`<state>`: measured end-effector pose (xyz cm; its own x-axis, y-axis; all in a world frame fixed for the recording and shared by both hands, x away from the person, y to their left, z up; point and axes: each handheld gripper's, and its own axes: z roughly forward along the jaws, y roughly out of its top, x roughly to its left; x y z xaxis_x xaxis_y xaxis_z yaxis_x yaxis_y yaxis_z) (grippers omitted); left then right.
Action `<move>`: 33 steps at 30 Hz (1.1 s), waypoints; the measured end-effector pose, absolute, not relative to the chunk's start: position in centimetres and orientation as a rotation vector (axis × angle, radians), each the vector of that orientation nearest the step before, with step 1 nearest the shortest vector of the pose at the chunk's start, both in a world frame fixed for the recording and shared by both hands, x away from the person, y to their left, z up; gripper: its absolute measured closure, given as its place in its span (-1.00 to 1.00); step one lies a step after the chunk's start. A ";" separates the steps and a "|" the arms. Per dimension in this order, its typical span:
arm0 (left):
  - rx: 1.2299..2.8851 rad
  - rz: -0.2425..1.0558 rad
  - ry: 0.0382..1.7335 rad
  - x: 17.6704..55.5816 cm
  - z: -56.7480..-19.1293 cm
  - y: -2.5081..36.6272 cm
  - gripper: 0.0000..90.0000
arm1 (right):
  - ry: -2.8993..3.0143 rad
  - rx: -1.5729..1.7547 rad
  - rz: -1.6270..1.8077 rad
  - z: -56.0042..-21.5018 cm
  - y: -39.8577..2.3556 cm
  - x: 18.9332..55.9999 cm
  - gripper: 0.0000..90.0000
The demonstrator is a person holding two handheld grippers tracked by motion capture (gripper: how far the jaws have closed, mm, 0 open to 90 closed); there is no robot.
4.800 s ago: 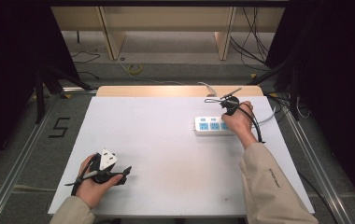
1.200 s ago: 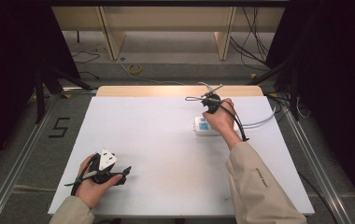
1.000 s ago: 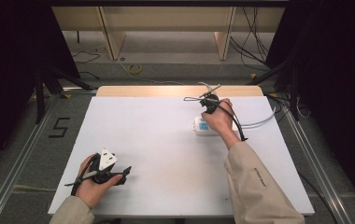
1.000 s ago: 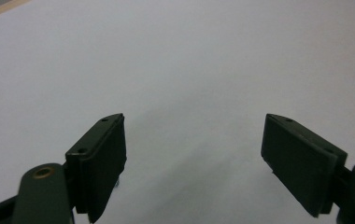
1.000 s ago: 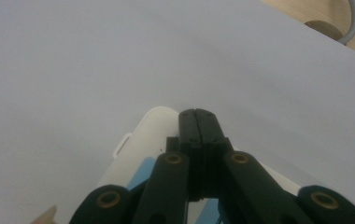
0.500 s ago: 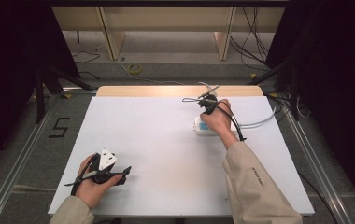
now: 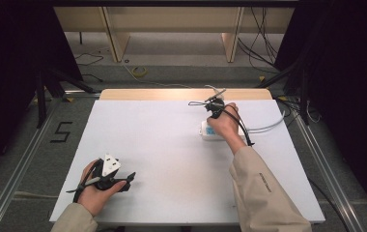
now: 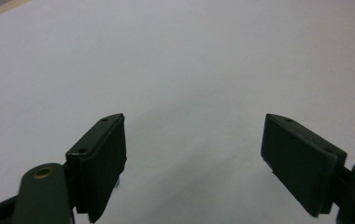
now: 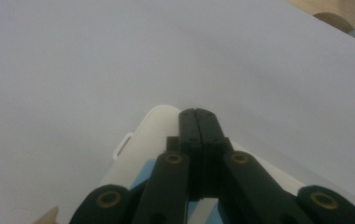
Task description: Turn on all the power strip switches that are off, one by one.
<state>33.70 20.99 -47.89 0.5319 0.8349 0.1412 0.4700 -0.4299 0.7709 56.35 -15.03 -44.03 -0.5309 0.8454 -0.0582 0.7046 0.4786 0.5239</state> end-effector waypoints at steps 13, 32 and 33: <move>2.086 0.683 1.053 33.7 -47.9 21.0 -0.51 | 2.420 1.315 0.636 -44.2 -15.0 56.3 1.00; 2.075 0.679 1.068 33.3 -47.9 21.1 -0.51 | 2.338 1.150 1.045 -41.8 -19.2 47.8 0.52; 2.074 0.681 1.067 33.2 -47.9 21.1 -0.51 | 2.345 1.137 1.054 -41.9 -19.6 46.7 0.49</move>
<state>33.23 21.12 -47.90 0.5230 0.8418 0.1335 0.4758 -0.4183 0.7738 46.66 -19.58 -41.93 -0.6275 0.7783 0.0241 0.5347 0.4082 0.7399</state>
